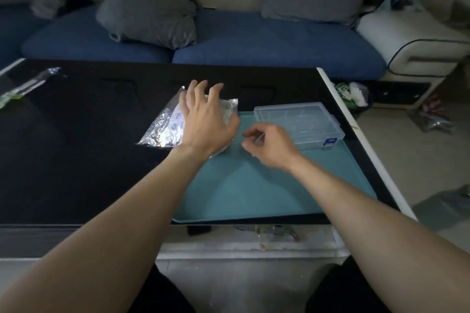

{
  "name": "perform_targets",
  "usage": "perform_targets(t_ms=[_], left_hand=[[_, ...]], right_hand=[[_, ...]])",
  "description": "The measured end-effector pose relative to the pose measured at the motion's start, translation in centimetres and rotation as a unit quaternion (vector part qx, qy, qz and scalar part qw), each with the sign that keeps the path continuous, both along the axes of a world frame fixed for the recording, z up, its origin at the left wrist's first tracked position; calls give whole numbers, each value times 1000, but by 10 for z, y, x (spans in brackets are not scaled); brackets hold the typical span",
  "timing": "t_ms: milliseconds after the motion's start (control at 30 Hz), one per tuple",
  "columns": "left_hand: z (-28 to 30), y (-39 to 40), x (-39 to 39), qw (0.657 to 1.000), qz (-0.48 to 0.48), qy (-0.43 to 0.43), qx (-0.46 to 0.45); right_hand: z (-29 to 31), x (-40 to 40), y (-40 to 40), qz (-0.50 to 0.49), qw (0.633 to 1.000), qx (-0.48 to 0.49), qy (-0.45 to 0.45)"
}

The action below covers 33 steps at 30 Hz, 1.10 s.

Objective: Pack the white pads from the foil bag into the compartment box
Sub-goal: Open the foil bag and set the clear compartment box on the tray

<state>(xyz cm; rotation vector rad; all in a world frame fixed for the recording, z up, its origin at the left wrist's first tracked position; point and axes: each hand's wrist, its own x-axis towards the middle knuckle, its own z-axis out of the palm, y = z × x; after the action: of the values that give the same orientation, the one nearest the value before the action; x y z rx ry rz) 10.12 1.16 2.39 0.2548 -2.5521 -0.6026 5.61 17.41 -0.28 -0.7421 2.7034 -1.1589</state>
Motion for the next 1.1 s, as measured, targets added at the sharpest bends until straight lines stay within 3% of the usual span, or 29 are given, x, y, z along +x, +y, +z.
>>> perform_targets(t_ms=[67,133,233,333,400,500,567,733,933,1100], left_hand=[[3,20,2,992,-56,117,5],[3,44,3,980,-131,144,30],[-11,72,3,976,-208,48,39],[-37,86,-4,977,-210,-46,-13],[-47,90,-8,980,-183,-79,11],[-51,100,-17,976,-166,-87,108],[-57,105,-21,966,-162,-84,181],[-75,110,-30,959,-138,-63,238],[-72,113,-38,933,-84,-20,350],[-74,111,-41,923,-67,0,378]], right_hand=[[7,-6,17,-38,998,-55,22],[19,-13,37,-85,989,-97,70],[28,-29,75,-128,985,-39,113],[24,-44,113,-157,977,139,42],[15,-46,128,-148,975,168,-7],[3,-45,138,-134,984,112,-47],[-3,-45,143,-177,981,51,-57],[-15,-42,139,-238,956,-86,-145],[-17,-36,132,-237,951,-118,-161],[-19,-37,132,-237,950,-127,-160]])
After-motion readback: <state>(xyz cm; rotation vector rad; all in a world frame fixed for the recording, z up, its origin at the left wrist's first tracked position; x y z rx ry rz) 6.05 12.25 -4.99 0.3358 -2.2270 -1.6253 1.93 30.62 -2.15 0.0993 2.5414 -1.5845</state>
